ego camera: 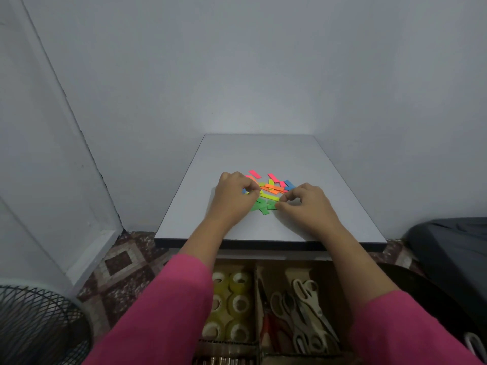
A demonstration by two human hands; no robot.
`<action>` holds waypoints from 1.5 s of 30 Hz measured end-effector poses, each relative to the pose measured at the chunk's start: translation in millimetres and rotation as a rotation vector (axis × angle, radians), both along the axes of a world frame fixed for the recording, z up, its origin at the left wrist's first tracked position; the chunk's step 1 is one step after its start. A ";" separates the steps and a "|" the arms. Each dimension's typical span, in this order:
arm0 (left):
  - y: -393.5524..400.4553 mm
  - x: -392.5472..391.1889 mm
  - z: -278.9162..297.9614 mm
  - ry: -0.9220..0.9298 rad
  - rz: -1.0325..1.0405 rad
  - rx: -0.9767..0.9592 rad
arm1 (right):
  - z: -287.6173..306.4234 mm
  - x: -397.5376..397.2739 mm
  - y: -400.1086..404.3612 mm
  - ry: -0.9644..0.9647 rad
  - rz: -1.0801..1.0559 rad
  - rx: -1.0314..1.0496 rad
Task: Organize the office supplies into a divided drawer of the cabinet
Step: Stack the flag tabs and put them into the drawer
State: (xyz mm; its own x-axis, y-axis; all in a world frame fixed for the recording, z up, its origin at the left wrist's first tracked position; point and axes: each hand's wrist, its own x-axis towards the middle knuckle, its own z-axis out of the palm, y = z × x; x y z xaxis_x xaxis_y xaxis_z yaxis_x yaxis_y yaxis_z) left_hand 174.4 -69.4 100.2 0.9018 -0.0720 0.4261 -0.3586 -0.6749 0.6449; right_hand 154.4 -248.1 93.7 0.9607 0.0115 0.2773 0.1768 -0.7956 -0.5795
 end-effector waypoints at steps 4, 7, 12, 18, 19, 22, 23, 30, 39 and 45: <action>7.4 -13.0 -3.3 0.045 -0.007 0.179 | -1.6 1.7 0.0 0.010 0.007 0.009; 8.1 -19.7 -1.9 0.035 0.003 0.355 | -2.0 2.0 -0.3 0.020 0.013 0.016; 8.0 -18.6 6.5 0.089 -0.022 0.421 | -1.0 -1.5 -1.2 0.051 0.044 0.109; 8.5 0.1 22.3 0.225 -0.066 0.606 | 0.7 -3.5 -3.3 0.078 0.061 0.197; 7.9 2.1 23.6 0.224 -0.069 0.598 | 0.2 -3.1 -3.5 0.083 0.060 0.207; 6.8 3.8 23.1 0.259 -0.083 0.511 | -1.6 -1.7 -4.1 0.080 0.063 0.251; 7.5 4.6 21.4 0.289 -0.096 0.450 | -1.7 -1.4 -4.3 0.073 0.064 0.263; 8.5 -5.8 17.7 0.379 -0.185 -0.023 | -1.1 0.5 -5.8 0.090 0.076 0.375; -1.0 -18.4 -1.8 0.240 -0.094 -0.044 | 2.8 -4.1 -8.0 0.250 0.149 0.437; 2.6 -19.3 -6.3 0.227 -0.025 -0.098 | 4.6 -7.3 -4.1 0.195 0.101 0.235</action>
